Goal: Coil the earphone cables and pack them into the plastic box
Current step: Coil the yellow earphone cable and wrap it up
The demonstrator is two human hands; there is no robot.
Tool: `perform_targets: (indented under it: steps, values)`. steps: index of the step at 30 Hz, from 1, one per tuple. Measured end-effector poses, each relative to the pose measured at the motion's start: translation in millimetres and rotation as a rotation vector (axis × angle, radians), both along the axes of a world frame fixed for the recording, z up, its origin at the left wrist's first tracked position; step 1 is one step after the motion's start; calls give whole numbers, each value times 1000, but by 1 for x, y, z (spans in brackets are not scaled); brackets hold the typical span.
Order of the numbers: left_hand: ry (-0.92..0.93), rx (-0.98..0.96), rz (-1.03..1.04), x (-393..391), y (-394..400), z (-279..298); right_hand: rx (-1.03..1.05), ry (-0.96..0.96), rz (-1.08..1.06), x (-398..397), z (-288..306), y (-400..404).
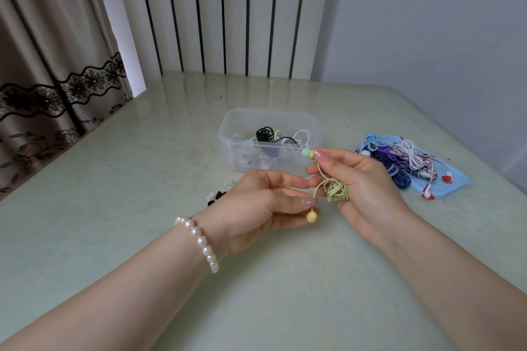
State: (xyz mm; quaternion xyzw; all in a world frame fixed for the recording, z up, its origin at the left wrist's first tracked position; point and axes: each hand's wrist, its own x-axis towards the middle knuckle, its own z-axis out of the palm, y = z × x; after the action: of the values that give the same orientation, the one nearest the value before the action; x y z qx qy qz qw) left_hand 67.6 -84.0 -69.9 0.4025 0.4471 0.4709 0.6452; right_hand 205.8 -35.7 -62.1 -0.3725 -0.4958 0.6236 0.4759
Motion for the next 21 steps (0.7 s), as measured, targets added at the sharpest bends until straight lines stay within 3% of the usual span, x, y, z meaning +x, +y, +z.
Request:
perform_targets:
  steps: [3, 7, 14, 17, 21]
  values:
    - [-3, -15, 48, -1, 1, 0, -14, 22, -53, 2, 1, 1]
    - [80, -36, -111, 2, -2, -2, -65, 60, -102, 0, 0, 0]
    - [-97, -39, 0, 11, -1, -9, -135, 144, -114, 0, 1, -1]
    - [-73, -2, 53, 3, 4, -7, -49, -11, -138, 3, -2, 2]
    - [85, 80, 152, -6, 5, -3, 78, -361, -144, 5, -7, 11]
